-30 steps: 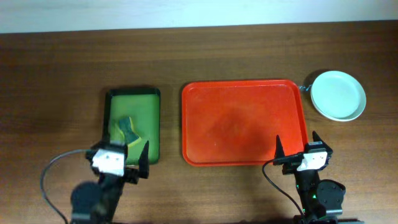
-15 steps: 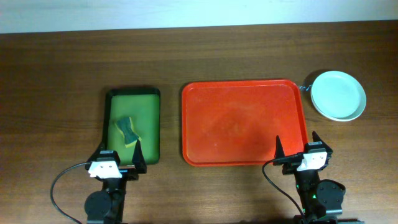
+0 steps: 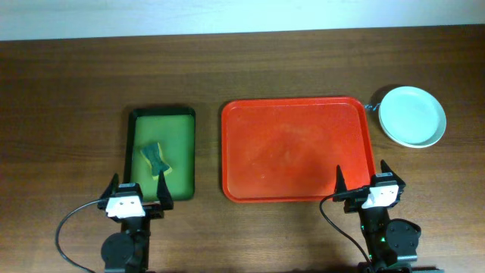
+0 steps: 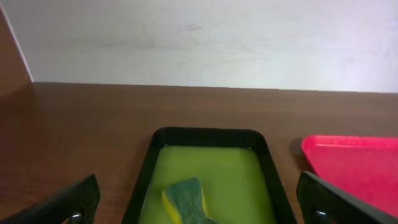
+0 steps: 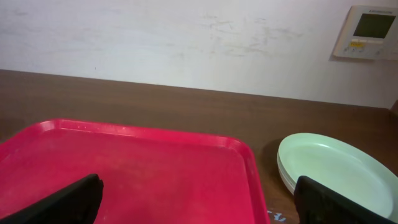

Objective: Clean dirty plates on tray and stack at the side

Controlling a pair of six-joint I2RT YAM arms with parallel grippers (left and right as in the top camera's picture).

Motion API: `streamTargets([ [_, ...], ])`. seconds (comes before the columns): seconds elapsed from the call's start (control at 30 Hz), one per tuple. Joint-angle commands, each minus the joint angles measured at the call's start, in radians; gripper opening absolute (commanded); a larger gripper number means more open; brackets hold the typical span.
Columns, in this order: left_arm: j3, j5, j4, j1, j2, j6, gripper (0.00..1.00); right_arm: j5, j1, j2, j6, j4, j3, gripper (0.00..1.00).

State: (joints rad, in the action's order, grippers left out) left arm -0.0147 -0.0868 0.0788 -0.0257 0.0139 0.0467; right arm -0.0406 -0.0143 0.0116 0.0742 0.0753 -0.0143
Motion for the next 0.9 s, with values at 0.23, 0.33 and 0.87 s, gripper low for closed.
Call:
streamTargets([
  [0.23,0.006,0.019,0.002,0.018,-0.009,-0.017,0.99,0.012,-0.005,-0.008,-0.011,0.003,0.009,0.98],
  [0.33,0.006,0.023,0.001,0.018,-0.009,-0.017,0.99,0.012,-0.005,-0.008,-0.011,0.002,0.009,0.98],
  [0.87,0.006,0.023,0.001,0.018,-0.009,-0.017,0.99,0.012,-0.005,-0.008,-0.011,0.002,0.009,0.98],
])
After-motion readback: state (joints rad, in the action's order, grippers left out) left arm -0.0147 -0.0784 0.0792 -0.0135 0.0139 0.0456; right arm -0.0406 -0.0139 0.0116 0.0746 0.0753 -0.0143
